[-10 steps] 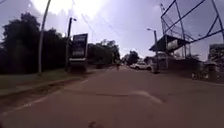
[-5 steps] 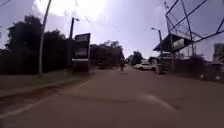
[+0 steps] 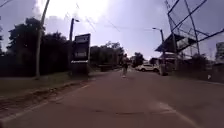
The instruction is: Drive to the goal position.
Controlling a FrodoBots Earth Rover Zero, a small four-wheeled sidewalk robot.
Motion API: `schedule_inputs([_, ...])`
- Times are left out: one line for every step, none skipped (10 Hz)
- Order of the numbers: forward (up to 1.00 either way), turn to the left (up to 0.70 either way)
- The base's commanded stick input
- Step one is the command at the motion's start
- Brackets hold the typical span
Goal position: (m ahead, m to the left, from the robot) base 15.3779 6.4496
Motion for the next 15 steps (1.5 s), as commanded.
schedule_inputs([0.7,0.0])
schedule_inputs([0.7,0.0])
schedule_inputs([0.7,0.0])
schedule_inputs([0.7,0.0])
schedule_inputs([0.7,0.0])
schedule_inputs([0.7,0.0])
schedule_inputs([0.7,0.0])
schedule_inputs([0.7,0.0])
schedule_inputs([0.7,0.0])
schedule_inputs([0.7,0.0])
schedule_inputs([0.7,0.0])
schedule_inputs([0.7,0.0])
schedule_inputs([0.7,0.0])
schedule_inputs([0.7,0.0])
schedule_inputs([0.7,0.0])
